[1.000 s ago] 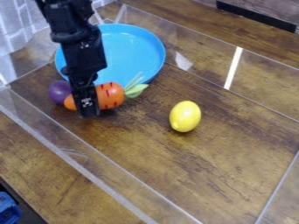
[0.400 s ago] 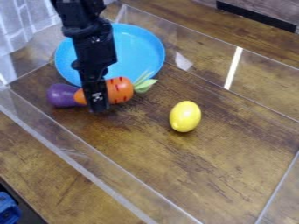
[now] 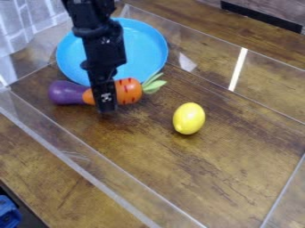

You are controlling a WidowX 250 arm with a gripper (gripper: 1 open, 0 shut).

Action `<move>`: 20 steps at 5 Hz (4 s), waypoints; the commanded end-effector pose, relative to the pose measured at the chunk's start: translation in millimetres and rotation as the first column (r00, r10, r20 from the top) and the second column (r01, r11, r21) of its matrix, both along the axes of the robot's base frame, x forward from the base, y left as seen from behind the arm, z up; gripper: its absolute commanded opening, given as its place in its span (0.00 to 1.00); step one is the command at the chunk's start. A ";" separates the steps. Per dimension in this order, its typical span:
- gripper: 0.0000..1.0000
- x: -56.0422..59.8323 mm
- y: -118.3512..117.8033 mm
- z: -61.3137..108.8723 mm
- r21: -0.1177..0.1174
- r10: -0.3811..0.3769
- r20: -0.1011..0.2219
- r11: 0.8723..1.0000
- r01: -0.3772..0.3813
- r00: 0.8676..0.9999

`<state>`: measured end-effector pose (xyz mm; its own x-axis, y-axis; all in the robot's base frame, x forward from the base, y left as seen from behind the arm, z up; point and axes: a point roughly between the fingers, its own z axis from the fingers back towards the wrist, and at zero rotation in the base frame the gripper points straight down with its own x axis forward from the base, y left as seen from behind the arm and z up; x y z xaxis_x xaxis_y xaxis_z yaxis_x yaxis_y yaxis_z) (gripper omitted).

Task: Remove the carrot from the blue tray and put it on the table

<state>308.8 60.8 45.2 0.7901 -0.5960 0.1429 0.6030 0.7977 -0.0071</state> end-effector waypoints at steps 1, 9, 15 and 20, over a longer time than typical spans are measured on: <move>1.00 15.0 -1.6 5.4 0.015 -0.026 0.033 1.000 0.026 0.999; 0.00 28.9 -3.4 -3.0 0.035 -0.082 0.043 0.996 0.080 0.996; 0.00 38.1 -1.3 18.8 0.043 -0.105 0.086 0.994 0.101 0.991; 0.00 40.7 1.0 23.1 0.056 -0.119 0.107 0.992 0.114 0.987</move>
<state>335.7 62.3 38.6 0.7213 -0.6784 0.1395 0.6832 0.7300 0.0174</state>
